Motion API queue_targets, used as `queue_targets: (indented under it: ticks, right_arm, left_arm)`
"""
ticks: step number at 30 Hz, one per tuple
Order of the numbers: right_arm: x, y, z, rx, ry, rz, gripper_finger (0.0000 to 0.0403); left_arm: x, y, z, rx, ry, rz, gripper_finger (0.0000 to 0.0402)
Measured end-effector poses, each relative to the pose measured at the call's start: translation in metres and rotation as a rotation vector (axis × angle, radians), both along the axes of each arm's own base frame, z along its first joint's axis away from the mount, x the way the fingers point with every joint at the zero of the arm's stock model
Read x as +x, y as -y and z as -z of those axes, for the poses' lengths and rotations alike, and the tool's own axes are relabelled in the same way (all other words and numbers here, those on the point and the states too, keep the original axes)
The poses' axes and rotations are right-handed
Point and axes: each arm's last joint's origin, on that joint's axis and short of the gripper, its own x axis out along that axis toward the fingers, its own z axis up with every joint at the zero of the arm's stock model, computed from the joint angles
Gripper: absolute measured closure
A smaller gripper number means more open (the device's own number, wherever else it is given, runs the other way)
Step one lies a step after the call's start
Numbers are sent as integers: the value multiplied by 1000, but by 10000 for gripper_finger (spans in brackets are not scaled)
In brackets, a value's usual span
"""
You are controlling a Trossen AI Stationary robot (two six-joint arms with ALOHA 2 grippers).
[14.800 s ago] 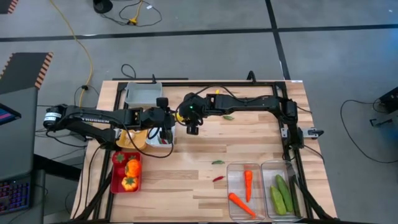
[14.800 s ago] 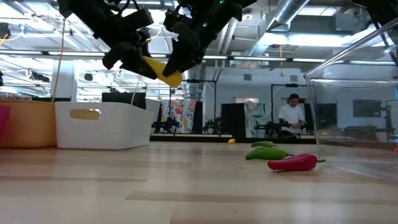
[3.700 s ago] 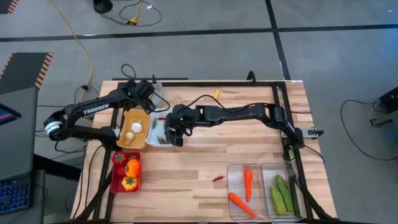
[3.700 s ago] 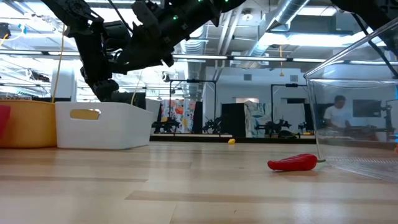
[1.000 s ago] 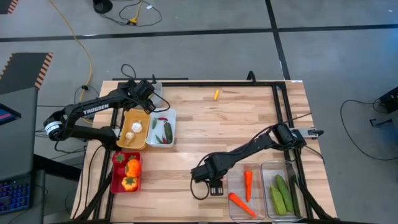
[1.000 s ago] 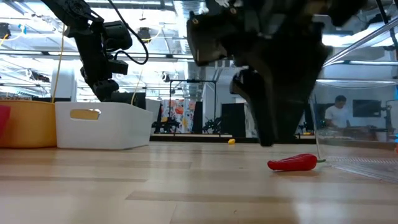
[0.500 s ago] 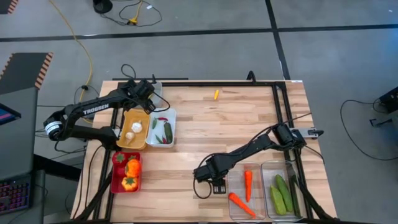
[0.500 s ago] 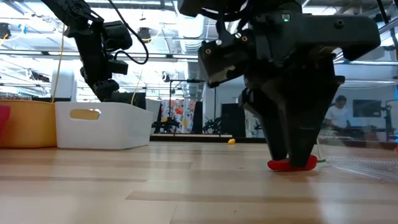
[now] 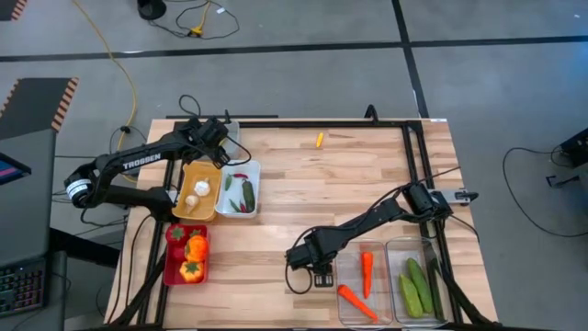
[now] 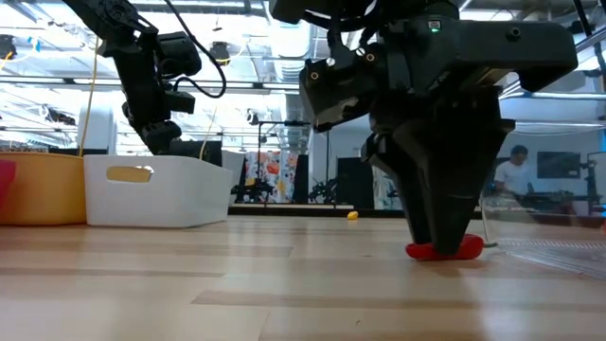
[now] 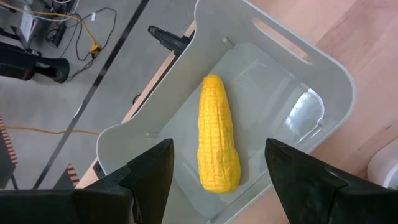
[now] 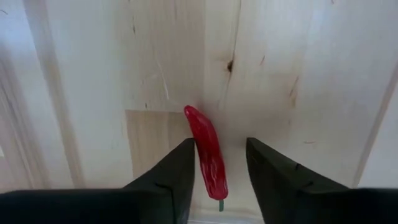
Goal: Sort produce into baskets
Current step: Put the red chili pepper into the white bin
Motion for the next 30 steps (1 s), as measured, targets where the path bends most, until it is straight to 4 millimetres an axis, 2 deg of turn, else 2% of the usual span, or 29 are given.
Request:
queue_targets:
  ticks: [10, 21, 26, 30]
  right_arm:
    - [0, 0, 0, 0, 2, -19, 298]
    - [3, 3, -1, 7, 17, -8, 335]
    - [14, 8, -12, 23, 63, 11, 336]
    - [27, 17, -30, 43, 129, 22, 337]
  left_arm:
    - [0, 0, 0, 0, 0, 0, 161]
    - [0, 0, 0, 0, 0, 0, 161]
    - [0, 0, 0, -1, 0, 0, 161]
    - [0, 0, 0, 0, 0, 0, 161]
